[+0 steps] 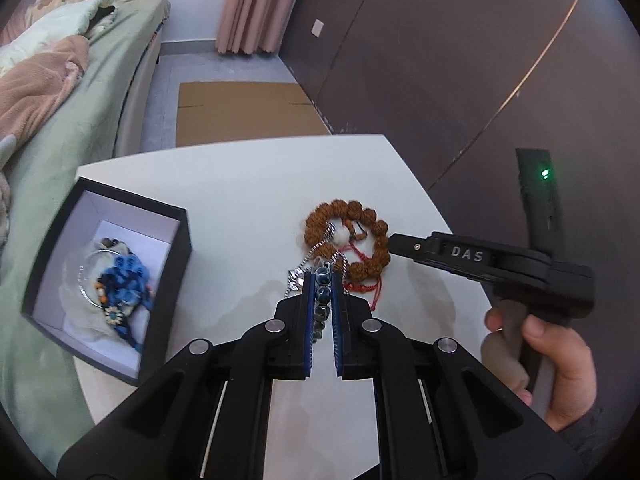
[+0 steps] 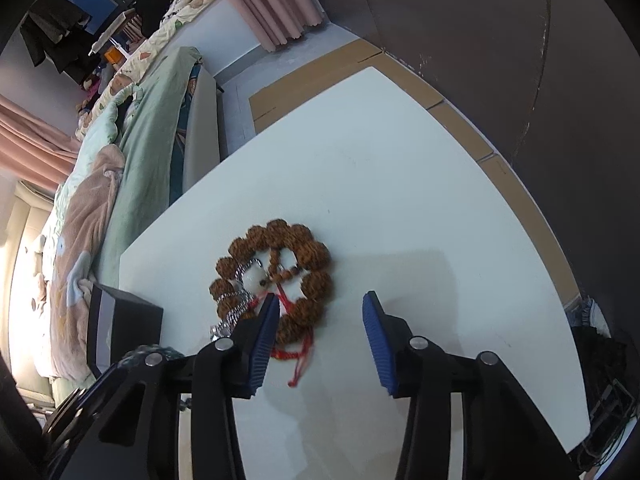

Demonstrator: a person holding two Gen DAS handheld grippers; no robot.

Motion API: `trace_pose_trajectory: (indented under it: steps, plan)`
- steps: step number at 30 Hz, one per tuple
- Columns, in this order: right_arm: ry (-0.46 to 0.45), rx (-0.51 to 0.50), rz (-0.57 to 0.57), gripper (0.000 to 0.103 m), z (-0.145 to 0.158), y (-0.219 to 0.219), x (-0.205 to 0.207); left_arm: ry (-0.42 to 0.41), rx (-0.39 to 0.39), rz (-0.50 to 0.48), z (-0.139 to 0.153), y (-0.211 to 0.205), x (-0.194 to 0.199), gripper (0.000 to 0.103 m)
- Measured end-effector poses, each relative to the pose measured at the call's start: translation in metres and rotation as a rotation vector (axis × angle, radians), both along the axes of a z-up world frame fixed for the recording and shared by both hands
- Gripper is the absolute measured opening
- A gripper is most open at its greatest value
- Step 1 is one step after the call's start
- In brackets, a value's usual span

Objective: Organize jewelry
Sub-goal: 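Lift the brown bead bracelet with the right tool toward the black box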

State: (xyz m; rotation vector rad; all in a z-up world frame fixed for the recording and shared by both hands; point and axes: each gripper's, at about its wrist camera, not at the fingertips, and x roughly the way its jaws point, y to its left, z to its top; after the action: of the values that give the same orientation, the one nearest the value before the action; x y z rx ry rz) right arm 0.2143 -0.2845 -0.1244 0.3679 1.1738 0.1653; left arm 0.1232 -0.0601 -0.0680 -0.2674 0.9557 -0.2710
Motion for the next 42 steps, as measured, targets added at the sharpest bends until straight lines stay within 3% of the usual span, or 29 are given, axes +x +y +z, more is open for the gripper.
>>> trace_pose_trajectory:
  steps: [7,10,12,18,23,26,42]
  plan:
    - [-0.015,-0.079,0.005,0.043,-0.009,0.020,0.008,-0.023,-0.020,0.043,0.008,0.022,0.001,0.009]
    - [-0.019,-0.149,-0.001,0.032,-0.012,0.026,0.009,-0.026,-0.024,0.054,0.009,0.027,0.002,0.009]
    - [-0.005,-0.108,0.018,0.019,-0.014,0.027,0.010,-0.027,-0.027,0.058,0.009,0.029,0.003,0.009]
    - [-0.022,-0.056,0.024,0.017,-0.006,0.025,0.010,-0.044,-0.036,0.065,0.012,0.032,0.001,0.009]
    - [-0.111,0.111,0.039,0.017,0.025,0.021,0.000,-0.076,-0.059,0.087,0.022,0.043,-0.005,0.009]
    - [-0.154,0.158,0.062,0.017,0.039,0.027,-0.005,-0.086,-0.069,0.099,0.026,0.050,-0.006,0.009]
    - [-0.410,0.205,0.101,0.017,0.107,0.040,-0.043,-0.137,-0.121,0.158,0.042,0.086,-0.020,0.009]
